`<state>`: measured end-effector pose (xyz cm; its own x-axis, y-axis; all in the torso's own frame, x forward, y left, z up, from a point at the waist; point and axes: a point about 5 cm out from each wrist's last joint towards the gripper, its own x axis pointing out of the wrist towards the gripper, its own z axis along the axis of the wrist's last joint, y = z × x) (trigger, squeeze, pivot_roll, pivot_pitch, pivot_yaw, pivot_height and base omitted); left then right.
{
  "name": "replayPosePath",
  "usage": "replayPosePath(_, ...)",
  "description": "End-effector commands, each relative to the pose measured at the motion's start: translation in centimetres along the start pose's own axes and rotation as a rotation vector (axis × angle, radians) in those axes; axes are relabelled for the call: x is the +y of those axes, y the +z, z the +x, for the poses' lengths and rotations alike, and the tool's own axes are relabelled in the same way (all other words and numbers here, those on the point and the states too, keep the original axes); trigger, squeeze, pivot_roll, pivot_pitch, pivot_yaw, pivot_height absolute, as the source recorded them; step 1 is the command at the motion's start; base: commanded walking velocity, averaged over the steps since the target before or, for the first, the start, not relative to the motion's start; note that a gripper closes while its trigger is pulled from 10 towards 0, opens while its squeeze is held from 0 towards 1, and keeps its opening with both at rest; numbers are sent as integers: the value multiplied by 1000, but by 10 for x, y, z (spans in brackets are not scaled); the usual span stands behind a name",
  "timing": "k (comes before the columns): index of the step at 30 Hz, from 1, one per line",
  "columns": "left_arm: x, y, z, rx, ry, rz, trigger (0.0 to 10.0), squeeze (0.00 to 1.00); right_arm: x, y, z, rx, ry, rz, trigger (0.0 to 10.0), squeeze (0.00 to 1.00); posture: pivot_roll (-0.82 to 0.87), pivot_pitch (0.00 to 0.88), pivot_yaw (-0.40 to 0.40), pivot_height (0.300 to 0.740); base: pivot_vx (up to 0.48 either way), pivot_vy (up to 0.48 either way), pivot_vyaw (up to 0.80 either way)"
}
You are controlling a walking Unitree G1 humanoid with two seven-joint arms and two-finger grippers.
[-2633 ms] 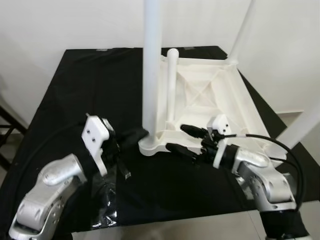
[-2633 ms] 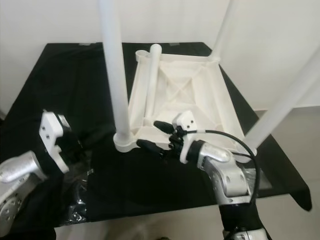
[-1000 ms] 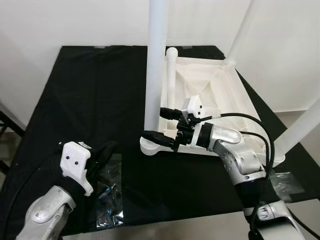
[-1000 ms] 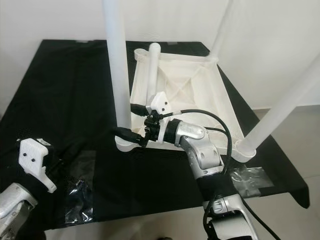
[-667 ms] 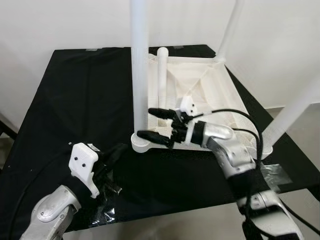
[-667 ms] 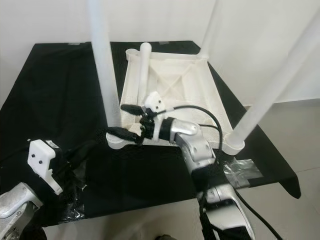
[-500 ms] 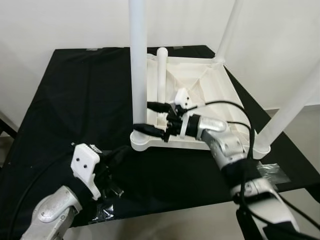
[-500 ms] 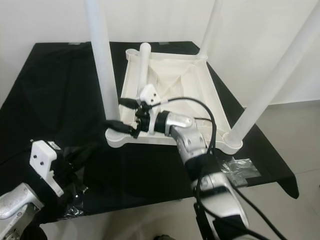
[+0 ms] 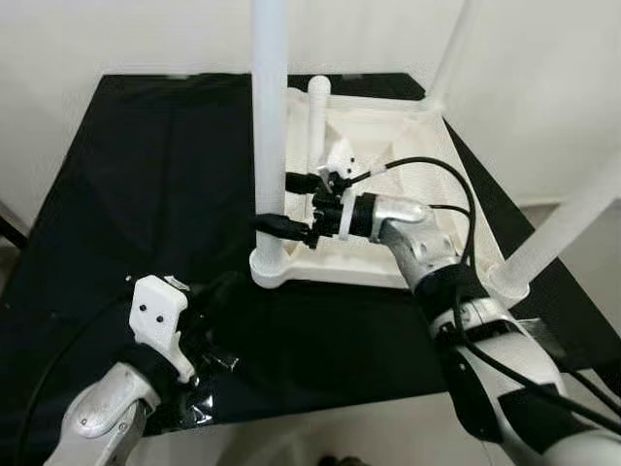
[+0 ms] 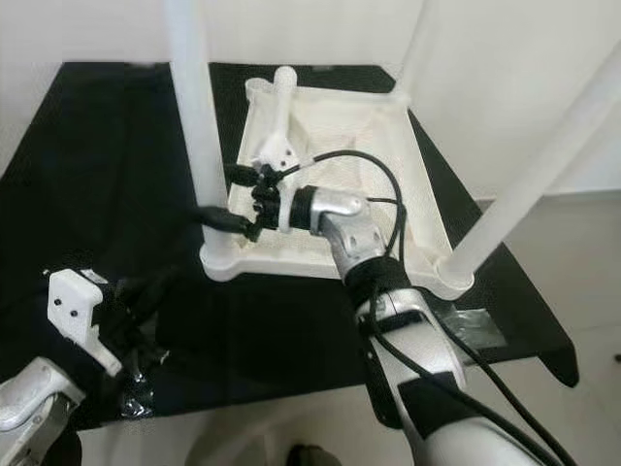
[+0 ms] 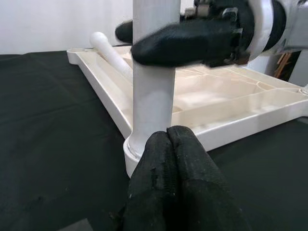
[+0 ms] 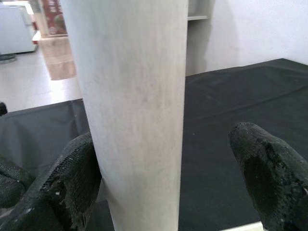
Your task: Building children table
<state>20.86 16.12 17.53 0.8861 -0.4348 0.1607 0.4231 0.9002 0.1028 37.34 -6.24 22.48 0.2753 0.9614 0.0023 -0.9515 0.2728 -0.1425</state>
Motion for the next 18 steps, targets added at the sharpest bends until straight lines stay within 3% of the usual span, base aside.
replayPosePath(1,-1,-1,-2,17,11,-4,10000,0,2,-4,4,21,26,-4,10000,0,131,179,-126,740,0,0,0)
replayPosePath(6,-3,0,1,11,10,-12,10000,0,3,-6,9,23,35,8,10000,0,128,188,-142,740,0,0,0)
replayPosePath(7,-3,1,2,7,13,-14,10000,0,3,-5,12,18,42,7,9451,0,124,189,-143,740,0,0,0)
replayPosePath(9,-4,1,2,5,15,-16,10000,0,4,-4,14,14,48,6,9451,0,123,189,-145,740,0,0,0)
replayPosePath(10,-4,1,3,2,17,-17,10000,0,5,-1,18,0,64,5,3490,0,121,189,-147,740,0,0,0)
replayPosePath(11,-4,1,3,2,17,-17,10000,0,5,-1,18,0,64,5,3490,0,121,189,-147,740,0,0,0)
replayPosePath(12,-4,1,4,0,20,-17,10000,0,7,3,23,-20,80,8,0,0,121,188,-149,740,0,0,0)
replayPosePath(18,-5,1,5,-2,24,-18,10000,0,14,8,33,-49,131,-5,0,0,122,185,-151,740,0,0,0)
